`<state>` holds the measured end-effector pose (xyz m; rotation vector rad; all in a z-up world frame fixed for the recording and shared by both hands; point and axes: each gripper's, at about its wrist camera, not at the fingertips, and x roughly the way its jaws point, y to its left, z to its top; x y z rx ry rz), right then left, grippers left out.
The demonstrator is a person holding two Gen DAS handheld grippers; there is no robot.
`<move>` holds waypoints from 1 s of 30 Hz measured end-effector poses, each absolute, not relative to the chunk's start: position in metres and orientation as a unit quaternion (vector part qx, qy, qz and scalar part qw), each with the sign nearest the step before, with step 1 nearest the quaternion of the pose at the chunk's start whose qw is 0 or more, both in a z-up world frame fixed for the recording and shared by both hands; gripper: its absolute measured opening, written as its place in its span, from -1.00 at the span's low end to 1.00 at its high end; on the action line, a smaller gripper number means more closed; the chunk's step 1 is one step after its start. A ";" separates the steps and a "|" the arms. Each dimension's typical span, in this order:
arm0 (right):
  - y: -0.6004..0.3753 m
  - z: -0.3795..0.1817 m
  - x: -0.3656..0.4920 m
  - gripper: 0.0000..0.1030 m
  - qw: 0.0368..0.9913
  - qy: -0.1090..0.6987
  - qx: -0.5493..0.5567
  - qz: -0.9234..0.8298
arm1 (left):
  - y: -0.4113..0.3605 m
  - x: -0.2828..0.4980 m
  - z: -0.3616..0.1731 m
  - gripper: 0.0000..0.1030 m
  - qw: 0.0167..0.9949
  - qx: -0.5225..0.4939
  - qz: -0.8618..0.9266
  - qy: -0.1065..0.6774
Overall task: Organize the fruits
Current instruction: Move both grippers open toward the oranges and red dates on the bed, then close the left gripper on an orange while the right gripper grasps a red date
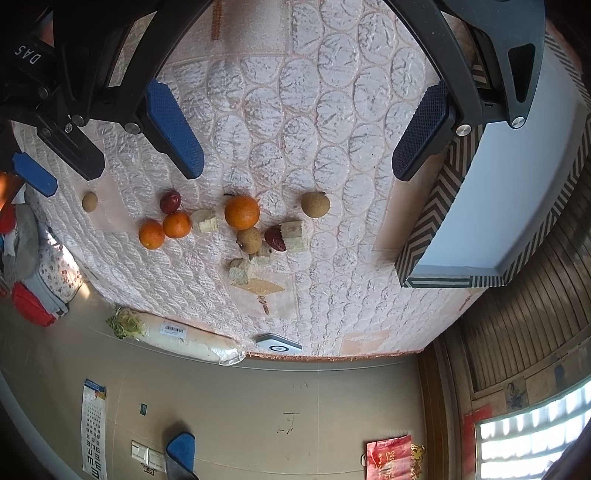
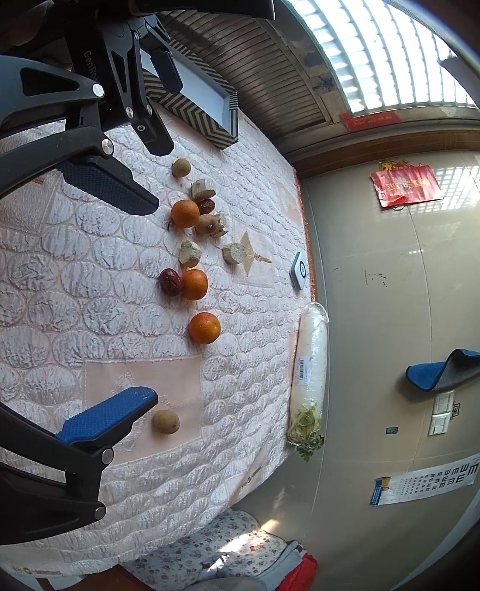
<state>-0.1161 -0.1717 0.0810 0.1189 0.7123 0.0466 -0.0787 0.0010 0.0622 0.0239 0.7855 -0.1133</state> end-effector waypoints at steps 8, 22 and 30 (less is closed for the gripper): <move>-0.168 0.075 -0.112 0.70 0.931 0.360 0.047 0.031 | 0.011 -0.069 0.056 0.99 0.918 0.020 -0.061 0.392; -0.178 0.059 -0.097 0.51 0.918 0.392 0.049 0.023 | -0.022 -0.044 0.049 0.99 0.907 0.050 -0.112 0.404; -0.194 0.059 -0.097 0.51 0.919 0.389 0.060 0.010 | -0.048 -0.009 0.029 0.82 0.887 0.065 -0.132 0.438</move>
